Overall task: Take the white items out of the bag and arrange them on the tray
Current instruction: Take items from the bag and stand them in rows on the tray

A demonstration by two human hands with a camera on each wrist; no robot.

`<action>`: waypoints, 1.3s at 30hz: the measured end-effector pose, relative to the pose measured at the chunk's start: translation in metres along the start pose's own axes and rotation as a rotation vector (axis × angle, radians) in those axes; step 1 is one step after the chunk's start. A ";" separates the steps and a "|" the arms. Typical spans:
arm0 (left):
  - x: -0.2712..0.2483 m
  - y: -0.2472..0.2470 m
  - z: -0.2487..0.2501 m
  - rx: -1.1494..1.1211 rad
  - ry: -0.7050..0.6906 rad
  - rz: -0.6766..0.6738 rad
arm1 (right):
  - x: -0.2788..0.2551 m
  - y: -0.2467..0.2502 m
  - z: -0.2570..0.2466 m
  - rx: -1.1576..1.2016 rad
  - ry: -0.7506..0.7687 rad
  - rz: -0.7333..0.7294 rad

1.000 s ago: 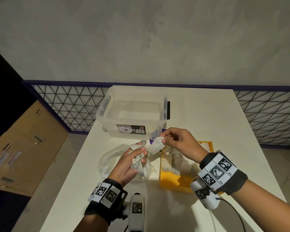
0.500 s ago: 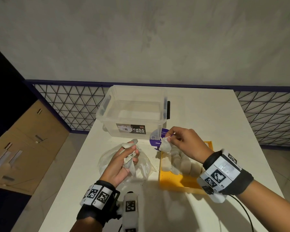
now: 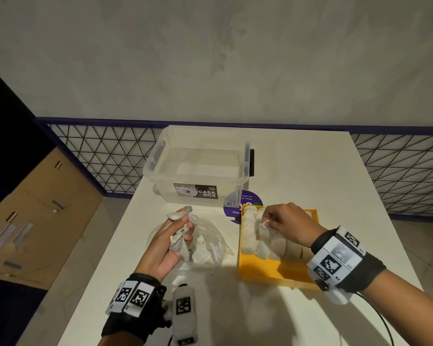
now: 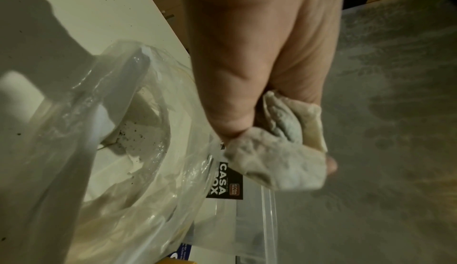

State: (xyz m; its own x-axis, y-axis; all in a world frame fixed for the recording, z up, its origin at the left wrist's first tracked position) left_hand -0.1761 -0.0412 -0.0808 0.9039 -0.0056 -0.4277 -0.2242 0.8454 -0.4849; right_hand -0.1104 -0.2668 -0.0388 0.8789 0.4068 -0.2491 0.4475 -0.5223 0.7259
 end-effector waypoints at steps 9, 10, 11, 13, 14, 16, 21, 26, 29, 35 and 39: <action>-0.004 0.016 0.020 -0.046 -0.044 -0.014 | 0.015 -0.047 0.012 0.000 -0.071 -0.221; -0.004 0.018 0.019 -0.046 -0.041 -0.001 | 0.016 -0.057 0.016 0.034 -0.092 -0.252; -0.004 0.019 0.018 -0.048 -0.038 0.005 | 0.017 -0.066 0.018 0.058 -0.106 -0.282; -0.004 0.020 0.017 -0.042 -0.036 0.003 | 0.018 -0.080 0.019 0.073 -0.124 -0.323; -0.003 0.021 0.017 -0.033 -0.034 0.000 | 0.018 -0.085 0.020 0.088 -0.139 -0.334; -0.002 0.023 0.016 -0.019 -0.034 -0.010 | 0.021 -0.089 0.022 0.098 -0.150 -0.331; 0.000 0.020 0.014 -0.006 -0.031 -0.009 | 0.033 -0.087 0.025 -0.027 -0.094 -0.229; 0.001 0.015 0.009 0.035 0.000 -0.003 | 0.040 -0.087 0.028 -0.012 -0.067 -0.166; 0.003 0.010 0.002 0.066 0.035 -0.029 | 0.043 -0.087 0.028 -0.028 -0.044 -0.139; 0.003 -0.011 -0.011 0.049 0.081 -0.059 | 0.045 -0.084 0.033 0.068 -0.053 -0.094; 0.004 -0.023 -0.015 0.063 0.089 -0.079 | 0.041 -0.074 0.024 0.079 0.004 -0.041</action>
State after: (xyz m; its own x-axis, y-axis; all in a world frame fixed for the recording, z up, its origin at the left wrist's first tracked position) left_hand -0.1730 -0.0689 -0.0823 0.8814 -0.1183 -0.4573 -0.1276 0.8725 -0.4716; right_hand -0.1034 -0.2296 -0.1180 0.8589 0.4323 -0.2747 0.4950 -0.5629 0.6619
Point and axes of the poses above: each hand's wrist, its own x-axis towards the middle knuckle, its own y-axis out of the back of the hand, z = x × y, the point moved 10 cm from there along x, towards the middle knuckle, and after that the axes turned 15 degrees about x, right-handed, at the moved point
